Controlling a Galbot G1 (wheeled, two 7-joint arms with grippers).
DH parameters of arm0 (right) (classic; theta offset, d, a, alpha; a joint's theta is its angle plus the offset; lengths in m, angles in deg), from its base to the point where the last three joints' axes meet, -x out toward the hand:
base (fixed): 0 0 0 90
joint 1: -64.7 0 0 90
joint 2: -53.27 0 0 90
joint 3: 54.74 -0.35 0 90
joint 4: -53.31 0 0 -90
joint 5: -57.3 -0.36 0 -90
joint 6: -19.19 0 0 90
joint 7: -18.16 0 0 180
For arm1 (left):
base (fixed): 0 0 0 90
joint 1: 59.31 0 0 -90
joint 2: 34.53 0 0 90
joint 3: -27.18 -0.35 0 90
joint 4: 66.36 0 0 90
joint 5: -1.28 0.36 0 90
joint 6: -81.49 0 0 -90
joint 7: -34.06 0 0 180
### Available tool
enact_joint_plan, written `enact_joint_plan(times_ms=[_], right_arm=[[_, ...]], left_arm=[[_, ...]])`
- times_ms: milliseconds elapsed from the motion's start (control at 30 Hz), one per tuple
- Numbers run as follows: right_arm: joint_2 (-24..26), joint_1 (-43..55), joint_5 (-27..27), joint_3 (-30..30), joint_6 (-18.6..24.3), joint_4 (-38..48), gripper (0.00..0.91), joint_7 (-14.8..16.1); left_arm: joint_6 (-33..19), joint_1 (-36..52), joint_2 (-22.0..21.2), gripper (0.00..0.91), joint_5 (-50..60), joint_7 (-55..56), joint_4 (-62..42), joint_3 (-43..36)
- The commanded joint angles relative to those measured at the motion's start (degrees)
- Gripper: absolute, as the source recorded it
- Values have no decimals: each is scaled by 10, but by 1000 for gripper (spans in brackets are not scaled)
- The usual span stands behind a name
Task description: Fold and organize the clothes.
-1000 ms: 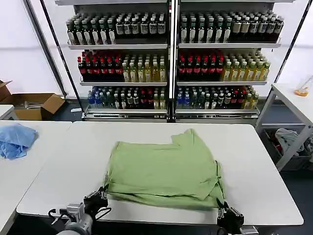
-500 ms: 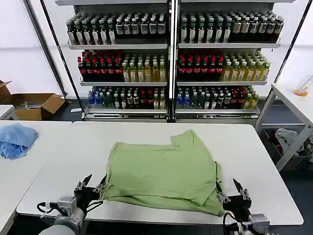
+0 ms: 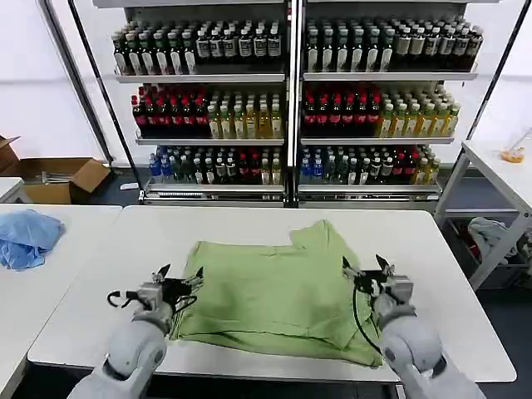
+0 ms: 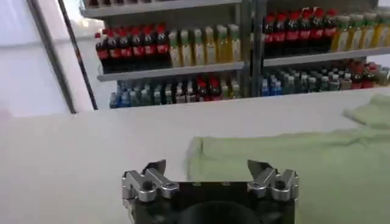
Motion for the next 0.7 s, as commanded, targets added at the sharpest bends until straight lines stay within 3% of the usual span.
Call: enact_joint_plan(times_ms=[33, 367, 700], right_arm=[[-27, 175, -40, 78, -15, 158, 907, -13], [-69, 235, -39, 100, -15, 281, 907, -5], [-91, 255, -30, 99, -12, 353, 907, 8]], left_arm=[[8, 214, -26, 907, -9, 4, -202, -90], [9, 255, -49, 907, -3, 3, -299, -97], [25, 247, -44, 907, -21, -4, -300, -103]])
